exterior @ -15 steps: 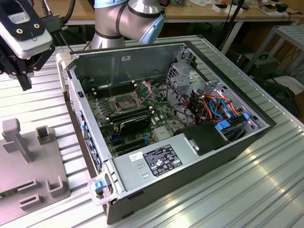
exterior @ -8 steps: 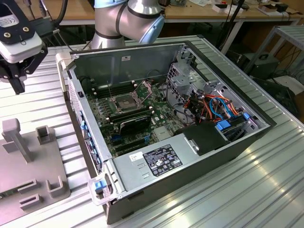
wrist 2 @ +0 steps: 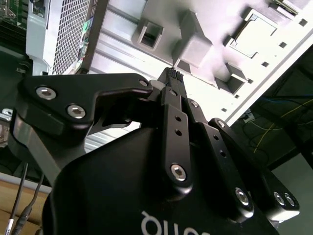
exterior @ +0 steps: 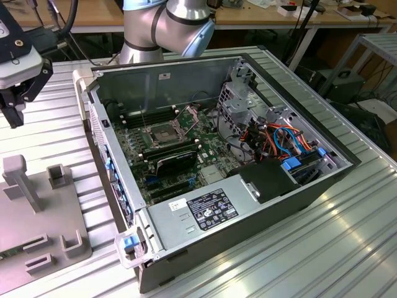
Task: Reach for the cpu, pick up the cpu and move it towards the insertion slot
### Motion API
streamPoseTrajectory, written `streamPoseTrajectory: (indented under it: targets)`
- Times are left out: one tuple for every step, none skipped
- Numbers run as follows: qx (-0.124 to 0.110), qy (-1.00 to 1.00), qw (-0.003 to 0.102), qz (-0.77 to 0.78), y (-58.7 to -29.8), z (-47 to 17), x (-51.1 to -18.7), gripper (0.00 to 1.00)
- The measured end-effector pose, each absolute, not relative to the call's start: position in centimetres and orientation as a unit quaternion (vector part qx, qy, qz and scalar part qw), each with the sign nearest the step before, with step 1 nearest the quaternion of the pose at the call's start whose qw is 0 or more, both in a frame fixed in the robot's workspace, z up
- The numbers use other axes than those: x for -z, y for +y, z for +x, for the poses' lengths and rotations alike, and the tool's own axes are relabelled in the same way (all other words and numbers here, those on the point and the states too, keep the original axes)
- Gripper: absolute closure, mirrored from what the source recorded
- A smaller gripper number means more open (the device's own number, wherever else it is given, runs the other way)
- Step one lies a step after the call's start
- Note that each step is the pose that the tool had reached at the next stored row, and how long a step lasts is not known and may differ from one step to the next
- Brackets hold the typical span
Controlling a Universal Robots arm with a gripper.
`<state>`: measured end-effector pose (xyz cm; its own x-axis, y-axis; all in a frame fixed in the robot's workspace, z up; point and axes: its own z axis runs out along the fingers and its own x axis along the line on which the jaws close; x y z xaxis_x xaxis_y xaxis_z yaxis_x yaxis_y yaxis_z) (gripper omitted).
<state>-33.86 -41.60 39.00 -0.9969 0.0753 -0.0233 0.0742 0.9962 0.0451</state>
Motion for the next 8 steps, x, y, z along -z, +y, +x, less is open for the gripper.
streamPoseTrajectory:
  targets:
    - [-0.022, 0.999, 0.012, 0.037, -41.7, -34.0, -39.0, 0.89]
    - [-0.022, 0.999, 0.012, 0.037, -41.8, -34.1, -39.0, 0.89]
    - [-0.022, 0.999, 0.012, 0.037, -41.8, -34.3, -39.0, 0.89]
    - [-0.022, 0.999, 0.012, 0.037, -42.0, -34.6, -39.0, 0.89]
    - [-0.022, 0.999, 0.012, 0.037, -42.1, -34.7, -39.0, 0.89]
    - [-0.022, 0.999, 0.012, 0.037, -42.2, -34.9, -39.0, 0.89]
    - [-0.022, 0.999, 0.012, 0.037, -42.3, -35.1, -39.0, 0.89]
    - [-0.022, 0.999, 0.012, 0.037, -42.4, -35.2, -39.0, 0.89]
